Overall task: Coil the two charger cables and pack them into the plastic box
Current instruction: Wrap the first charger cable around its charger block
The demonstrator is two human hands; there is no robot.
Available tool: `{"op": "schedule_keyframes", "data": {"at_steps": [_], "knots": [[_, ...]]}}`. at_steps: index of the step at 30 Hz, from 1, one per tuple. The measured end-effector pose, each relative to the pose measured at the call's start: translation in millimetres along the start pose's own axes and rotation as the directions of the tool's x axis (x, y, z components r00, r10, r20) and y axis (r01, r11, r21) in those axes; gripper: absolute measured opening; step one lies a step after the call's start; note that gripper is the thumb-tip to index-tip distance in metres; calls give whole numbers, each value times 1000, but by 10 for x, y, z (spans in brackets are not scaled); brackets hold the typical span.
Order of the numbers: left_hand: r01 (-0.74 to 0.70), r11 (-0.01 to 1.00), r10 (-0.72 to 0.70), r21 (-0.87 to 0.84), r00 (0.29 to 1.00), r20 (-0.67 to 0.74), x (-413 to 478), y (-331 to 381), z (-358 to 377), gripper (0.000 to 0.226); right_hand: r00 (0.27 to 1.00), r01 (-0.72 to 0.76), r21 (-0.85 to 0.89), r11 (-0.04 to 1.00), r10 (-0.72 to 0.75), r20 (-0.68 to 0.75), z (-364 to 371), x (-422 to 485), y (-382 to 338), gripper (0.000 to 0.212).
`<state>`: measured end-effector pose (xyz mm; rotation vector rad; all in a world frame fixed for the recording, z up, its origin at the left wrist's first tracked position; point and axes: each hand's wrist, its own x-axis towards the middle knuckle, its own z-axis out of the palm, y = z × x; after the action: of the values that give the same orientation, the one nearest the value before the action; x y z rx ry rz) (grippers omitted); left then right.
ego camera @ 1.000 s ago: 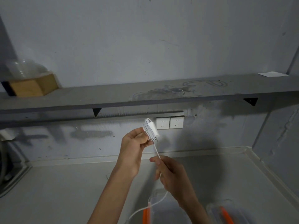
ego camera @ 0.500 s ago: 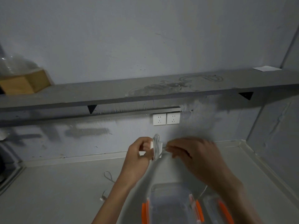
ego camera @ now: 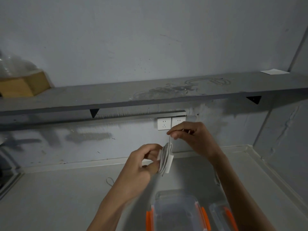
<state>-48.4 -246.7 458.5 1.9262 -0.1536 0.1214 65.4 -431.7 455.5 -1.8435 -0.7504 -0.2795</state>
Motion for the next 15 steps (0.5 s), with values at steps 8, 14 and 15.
{"op": "schedule_keyframes", "data": {"at_steps": [8, 14, 15], "knots": [[179, 862, -197, -474, 980, 11, 178, -103, -48, 35, 956, -275, 354, 894, 292, 4, 703, -420, 75, 35], [177, 740, -345, -649, 928, -140, 388, -325, -72, 37, 908, -419, 251, 873, 408, 95, 933, -834, -50, 26], [166, 727, -352, -667, 923, -154, 405, -355, -93, 37, 895, -446, 259, 857, 426, 135, 938, -879, -91, 26]]}}
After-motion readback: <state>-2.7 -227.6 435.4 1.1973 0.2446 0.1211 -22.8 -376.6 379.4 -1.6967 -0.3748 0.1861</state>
